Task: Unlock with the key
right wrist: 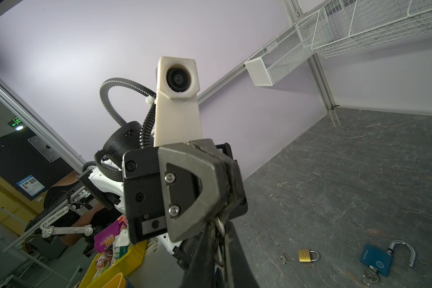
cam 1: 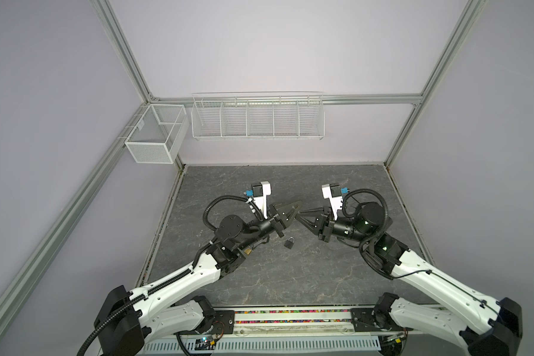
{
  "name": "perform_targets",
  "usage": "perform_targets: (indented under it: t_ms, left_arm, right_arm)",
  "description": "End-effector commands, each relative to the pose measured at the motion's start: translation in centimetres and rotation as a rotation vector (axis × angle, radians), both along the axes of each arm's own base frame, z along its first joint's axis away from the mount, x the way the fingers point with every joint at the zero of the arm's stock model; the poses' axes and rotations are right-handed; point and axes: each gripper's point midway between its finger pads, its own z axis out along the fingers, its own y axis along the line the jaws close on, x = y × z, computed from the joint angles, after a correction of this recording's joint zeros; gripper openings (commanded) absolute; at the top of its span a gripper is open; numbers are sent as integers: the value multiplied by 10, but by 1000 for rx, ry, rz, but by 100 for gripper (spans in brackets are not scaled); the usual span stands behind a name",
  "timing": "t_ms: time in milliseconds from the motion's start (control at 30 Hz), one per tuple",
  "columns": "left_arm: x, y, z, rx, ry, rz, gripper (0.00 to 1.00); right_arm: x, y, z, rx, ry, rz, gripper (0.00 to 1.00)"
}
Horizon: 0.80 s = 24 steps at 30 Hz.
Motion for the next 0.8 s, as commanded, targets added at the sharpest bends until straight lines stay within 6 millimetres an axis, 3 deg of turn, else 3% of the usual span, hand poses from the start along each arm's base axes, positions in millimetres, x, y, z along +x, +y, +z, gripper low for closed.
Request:
perform_targets:
  t_ms: [0,167,300,433,633,767]
  left_arm:
    - [-9,-8,-4,32,1,-57,0]
    - [-8,-4,-1,31,-10,-36,1]
    - [-5,5,5,37,-18,21,28]
    - [5,20,3,65,-4,129,43]
    - [33,55,-31,188,130,373,49]
    - [42,65,-61,315,210,451,49]
  right_arm:
    - [-4,-5,24,41,-69,-5,8]
    - [-2,-9,20,21,-59,-36,6]
    - [0,-9,13,-6,-40,-43,6]
    - [2,-13,0,-52,3,-69,6]
    - [5,-27,-37,-171,109,-128,6]
    - [4,-38,-68,-248,201,-163,6]
